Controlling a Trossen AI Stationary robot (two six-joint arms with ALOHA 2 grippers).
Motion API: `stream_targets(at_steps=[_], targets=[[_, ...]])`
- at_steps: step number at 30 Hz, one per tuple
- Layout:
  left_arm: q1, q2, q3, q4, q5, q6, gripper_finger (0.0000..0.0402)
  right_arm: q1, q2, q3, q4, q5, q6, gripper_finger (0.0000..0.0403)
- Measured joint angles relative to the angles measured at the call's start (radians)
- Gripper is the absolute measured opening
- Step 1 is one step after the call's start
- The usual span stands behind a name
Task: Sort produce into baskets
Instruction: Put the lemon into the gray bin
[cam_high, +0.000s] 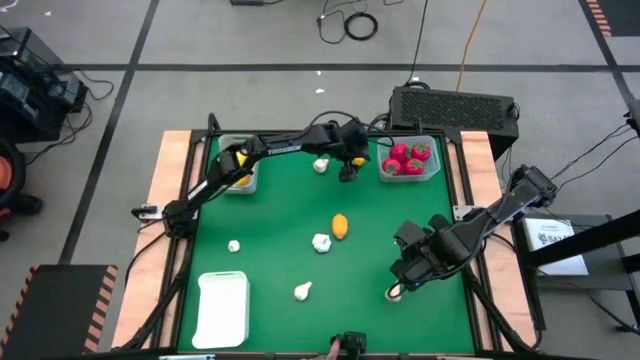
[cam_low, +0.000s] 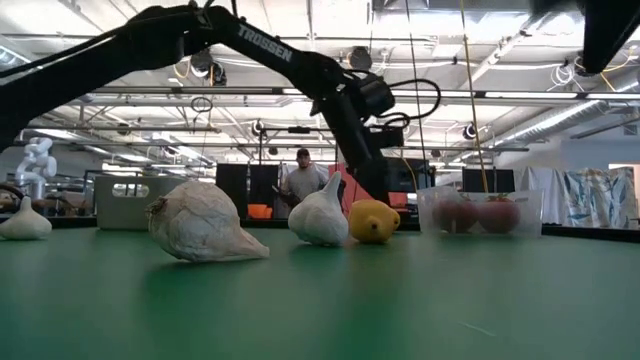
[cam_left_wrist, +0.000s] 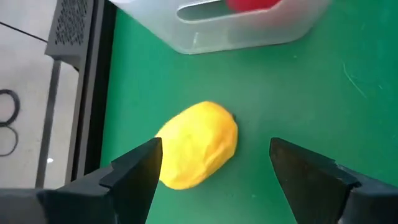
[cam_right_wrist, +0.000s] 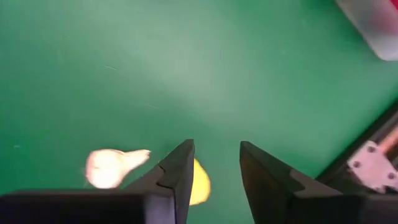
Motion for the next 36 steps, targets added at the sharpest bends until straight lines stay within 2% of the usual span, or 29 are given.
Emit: stream_targets(at_steps=[14,22,28,36], targets=[[0.010,0.037,0.018,-0.029,-0.013,0.006,0.0304,-0.002,-0.069,-0.043,0.009,0.053,0.003,0.0093],[0.052,0.047,0.013,-0.112,-0.004,-0.048,0.0304,-0.016,-0.069,-0.043,0.035,0.062,-0.001,0.0093],[0.059,0.046,0.025,-0.062,-0.003,-0.048,0.0304,-0.016,-0.069,-0.043,0.057,0.061,-0.002,0.0093],[0.054,0.047,0.025,-0.101,-0.004,-0.047,0.0304,-0.016,-0.069,-0.043,0.060,0.061,0.003,0.0093]])
